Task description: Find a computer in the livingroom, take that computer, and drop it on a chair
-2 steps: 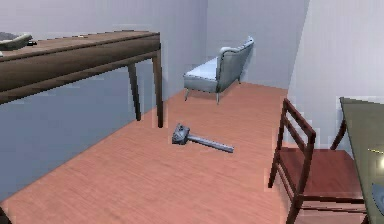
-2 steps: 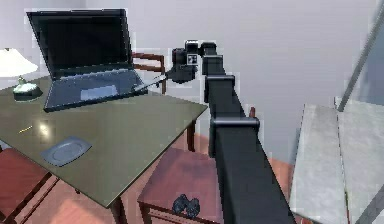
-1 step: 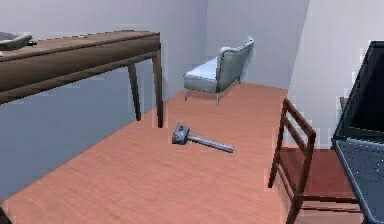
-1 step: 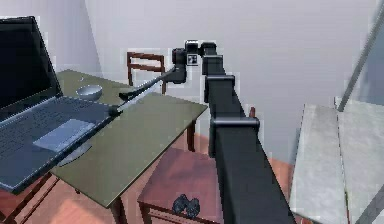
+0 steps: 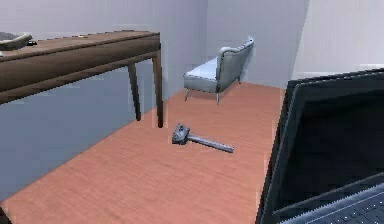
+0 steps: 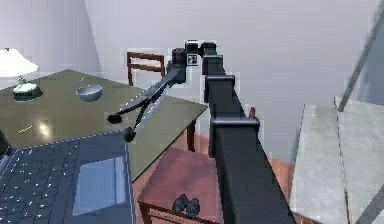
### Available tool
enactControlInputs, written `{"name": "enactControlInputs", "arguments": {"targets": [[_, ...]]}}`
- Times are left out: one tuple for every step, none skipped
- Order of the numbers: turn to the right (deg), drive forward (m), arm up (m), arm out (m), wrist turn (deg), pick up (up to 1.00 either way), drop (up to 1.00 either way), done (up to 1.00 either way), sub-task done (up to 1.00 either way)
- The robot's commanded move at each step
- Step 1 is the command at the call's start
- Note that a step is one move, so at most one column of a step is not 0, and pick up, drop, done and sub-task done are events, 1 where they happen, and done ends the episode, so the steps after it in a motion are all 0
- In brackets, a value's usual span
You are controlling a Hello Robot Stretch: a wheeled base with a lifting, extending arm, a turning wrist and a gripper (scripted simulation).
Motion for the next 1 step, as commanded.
{"name": "enactControlInputs", "arguments": {"targets": [[0.0, 0.0, 0.0, -0.48, 0.0, 0.0, 0.0, 0.0, 0.0]]}}
